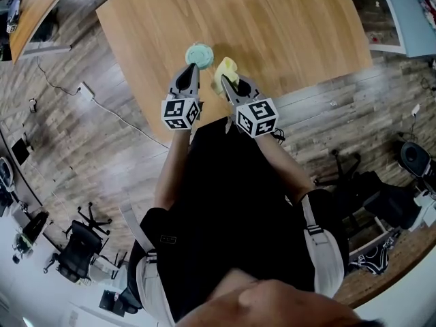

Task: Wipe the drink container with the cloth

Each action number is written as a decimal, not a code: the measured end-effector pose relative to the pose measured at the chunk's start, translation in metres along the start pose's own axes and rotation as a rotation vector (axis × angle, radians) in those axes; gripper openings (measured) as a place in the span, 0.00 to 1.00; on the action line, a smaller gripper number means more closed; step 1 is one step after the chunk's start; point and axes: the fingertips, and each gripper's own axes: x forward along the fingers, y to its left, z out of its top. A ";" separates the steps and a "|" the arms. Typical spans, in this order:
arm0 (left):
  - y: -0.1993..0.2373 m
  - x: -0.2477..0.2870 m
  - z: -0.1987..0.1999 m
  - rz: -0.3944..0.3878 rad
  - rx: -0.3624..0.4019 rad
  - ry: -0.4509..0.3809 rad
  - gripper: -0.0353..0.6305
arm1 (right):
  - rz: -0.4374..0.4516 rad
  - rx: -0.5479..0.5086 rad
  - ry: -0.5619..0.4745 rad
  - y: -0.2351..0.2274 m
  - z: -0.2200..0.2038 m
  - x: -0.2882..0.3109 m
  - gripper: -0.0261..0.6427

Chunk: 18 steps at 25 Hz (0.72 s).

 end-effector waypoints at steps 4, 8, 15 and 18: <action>0.008 0.005 -0.007 0.013 -0.029 0.015 0.09 | 0.021 0.077 0.037 -0.009 -0.012 0.017 0.11; 0.008 0.007 -0.007 0.020 -0.025 0.014 0.09 | 0.037 0.124 0.055 -0.017 -0.021 0.027 0.11; 0.008 0.006 -0.005 0.033 -0.024 0.032 0.09 | 0.055 0.193 0.100 -0.024 -0.037 0.045 0.11; 0.003 0.004 -0.007 0.028 0.019 0.050 0.09 | 0.066 0.202 0.110 -0.025 -0.039 0.050 0.11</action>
